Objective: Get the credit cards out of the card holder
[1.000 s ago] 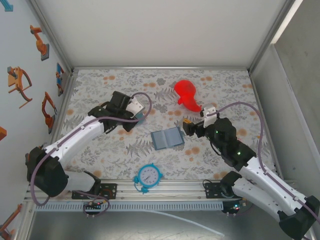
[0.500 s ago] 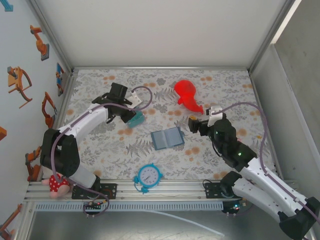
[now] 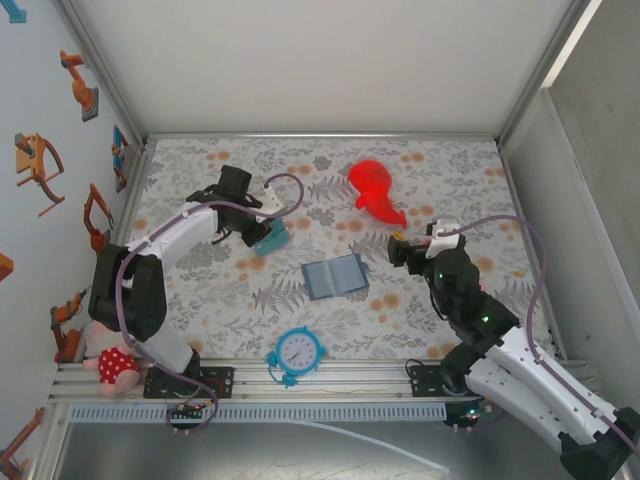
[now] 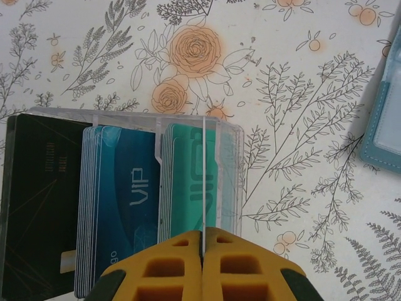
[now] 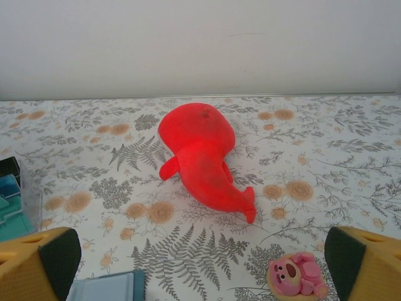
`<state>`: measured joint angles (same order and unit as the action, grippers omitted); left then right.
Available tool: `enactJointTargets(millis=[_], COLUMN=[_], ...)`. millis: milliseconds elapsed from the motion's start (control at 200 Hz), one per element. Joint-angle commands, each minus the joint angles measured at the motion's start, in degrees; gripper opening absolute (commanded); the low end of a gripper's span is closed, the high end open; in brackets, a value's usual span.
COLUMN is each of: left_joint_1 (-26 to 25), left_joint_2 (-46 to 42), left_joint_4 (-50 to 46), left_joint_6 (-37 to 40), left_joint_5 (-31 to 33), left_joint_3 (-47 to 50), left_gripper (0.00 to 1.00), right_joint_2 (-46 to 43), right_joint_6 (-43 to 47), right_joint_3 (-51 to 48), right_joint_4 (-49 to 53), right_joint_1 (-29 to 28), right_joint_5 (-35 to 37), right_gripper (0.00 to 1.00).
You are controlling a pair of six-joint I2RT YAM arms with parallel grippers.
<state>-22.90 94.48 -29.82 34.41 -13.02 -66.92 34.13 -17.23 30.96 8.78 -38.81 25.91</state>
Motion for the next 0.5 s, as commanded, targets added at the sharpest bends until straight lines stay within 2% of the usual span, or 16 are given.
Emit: enactJointTargets(millis=[0, 491], left_joint_1=[1.2, 2.0], left_joint_2=[1.8, 6.1], left_joint_4=[-1.4, -3.2], left_joint_6=[2.1, 2.8], left_joint_5=[-3.0, -3.3], left_joint_3=[-2.4, -4.2], left_gripper=[0.00, 0.02], right_joint_2=[-0.7, -0.5], right_joint_6=[-1.4, -1.5], right_joint_3=[-0.6, -0.3], right_joint_4=[-0.2, 0.1], right_joint_1=[0.0, 0.0], right_joint_5=[1.6, 1.1], right_gripper=[0.99, 0.99])
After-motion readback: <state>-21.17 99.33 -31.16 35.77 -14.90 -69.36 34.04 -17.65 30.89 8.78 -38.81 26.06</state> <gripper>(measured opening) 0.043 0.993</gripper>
